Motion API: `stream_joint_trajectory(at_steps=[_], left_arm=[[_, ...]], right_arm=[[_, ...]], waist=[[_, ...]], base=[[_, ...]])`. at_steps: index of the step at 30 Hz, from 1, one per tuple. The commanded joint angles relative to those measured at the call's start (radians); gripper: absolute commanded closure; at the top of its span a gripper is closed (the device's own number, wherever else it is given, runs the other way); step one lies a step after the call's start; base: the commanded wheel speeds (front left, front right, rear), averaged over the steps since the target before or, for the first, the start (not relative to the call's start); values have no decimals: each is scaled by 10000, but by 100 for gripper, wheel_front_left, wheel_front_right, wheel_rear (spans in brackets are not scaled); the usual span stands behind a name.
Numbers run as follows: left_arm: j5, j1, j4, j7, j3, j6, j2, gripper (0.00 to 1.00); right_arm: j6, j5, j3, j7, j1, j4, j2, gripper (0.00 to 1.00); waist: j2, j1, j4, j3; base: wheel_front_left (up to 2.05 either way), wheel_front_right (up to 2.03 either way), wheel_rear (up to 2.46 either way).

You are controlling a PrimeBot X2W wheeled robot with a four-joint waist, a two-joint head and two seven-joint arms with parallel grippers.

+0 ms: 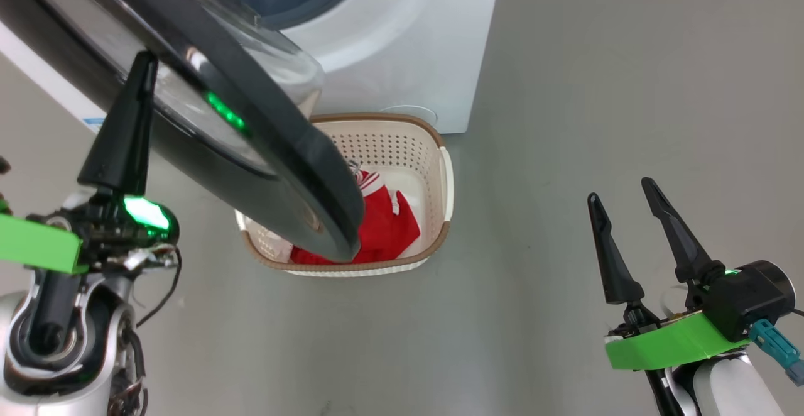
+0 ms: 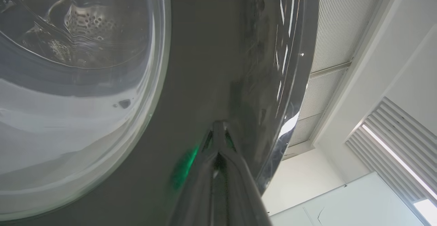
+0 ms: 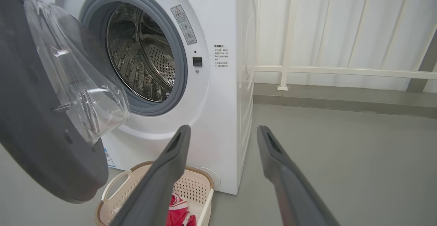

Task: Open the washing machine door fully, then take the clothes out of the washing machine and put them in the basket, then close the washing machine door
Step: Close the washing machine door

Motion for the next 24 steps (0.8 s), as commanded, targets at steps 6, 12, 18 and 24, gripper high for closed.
stream_joint_trajectory(at_steps=[6, 12, 18, 24], left_arm=[[353, -930, 133, -286, 269, -315, 64, 100], [459, -1286, 363, -400, 251, -415, 8, 100], [515, -1633, 566, -472, 243, -477, -36, 100], [607, -1952, 701, -451, 189, -501, 0, 100]], right_arm=[[63, 112, 276, -63, -368, -292, -45, 0], [63, 199, 291, -63, -393, -317, -45, 0], [63, 244, 321, -63, -395, -355, -45, 0], [63, 257, 338, -63, -386, -410, -45, 0]], waist=[[-1, 0, -492, 353], [-1, 0, -807, 453], [-1, 0, -1108, 561], [-1, 0, -1333, 677]], base=[[0, 0, 0], [0, 0, 0], [0, 0, 0], [0, 0, 0]])
